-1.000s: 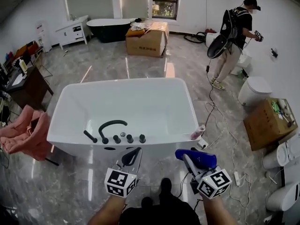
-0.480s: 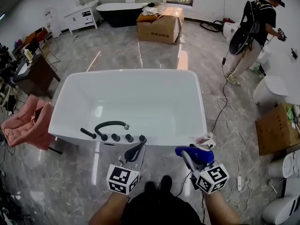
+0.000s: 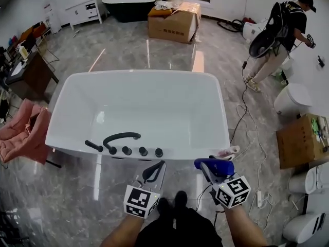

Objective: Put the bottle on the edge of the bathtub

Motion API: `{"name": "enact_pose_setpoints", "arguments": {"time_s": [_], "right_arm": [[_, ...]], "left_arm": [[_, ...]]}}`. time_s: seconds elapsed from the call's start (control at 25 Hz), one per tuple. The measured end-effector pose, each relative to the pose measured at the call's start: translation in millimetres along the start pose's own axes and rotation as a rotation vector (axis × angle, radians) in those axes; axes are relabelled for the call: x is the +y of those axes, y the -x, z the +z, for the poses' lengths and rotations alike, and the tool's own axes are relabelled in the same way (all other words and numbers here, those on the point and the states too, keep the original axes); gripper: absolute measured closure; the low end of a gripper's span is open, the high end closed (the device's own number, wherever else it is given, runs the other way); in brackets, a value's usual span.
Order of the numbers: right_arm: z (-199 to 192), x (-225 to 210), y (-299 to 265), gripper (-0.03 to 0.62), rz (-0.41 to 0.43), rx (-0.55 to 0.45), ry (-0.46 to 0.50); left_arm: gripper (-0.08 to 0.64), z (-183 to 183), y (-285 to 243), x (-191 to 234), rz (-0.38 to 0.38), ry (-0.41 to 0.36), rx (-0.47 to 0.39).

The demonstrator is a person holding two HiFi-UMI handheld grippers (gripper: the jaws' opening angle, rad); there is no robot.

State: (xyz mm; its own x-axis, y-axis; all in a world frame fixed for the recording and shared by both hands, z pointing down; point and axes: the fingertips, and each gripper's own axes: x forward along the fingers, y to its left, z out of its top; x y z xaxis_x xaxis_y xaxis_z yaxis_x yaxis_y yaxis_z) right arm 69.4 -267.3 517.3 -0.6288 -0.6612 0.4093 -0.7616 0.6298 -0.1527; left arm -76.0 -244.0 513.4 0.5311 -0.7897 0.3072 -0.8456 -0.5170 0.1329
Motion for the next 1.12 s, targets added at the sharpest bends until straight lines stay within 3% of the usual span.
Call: {"name": "enact_pose_setpoints", "arguments": {"time_s": [0.28,0.76,1.12], "right_arm": [[-31.0,-13.9,-51.2,0.437,0.009,0.065,0.032],[-145.2,-47.3,-134.5,0.436,0.065,0.206,0.024],[-201.4,-76.4,-173.2,0.437,0.023,0.294,0.033]], "left_arm": [[0.551,-45.7,-28.2,21.1,-0.01,0.058,0.043],[0.551,-127.6,-94.5,35.7,0.0,0.122,0.141],[0.551,-160.4,-111.3,39.4,0.004,0.164,0.195]]}}
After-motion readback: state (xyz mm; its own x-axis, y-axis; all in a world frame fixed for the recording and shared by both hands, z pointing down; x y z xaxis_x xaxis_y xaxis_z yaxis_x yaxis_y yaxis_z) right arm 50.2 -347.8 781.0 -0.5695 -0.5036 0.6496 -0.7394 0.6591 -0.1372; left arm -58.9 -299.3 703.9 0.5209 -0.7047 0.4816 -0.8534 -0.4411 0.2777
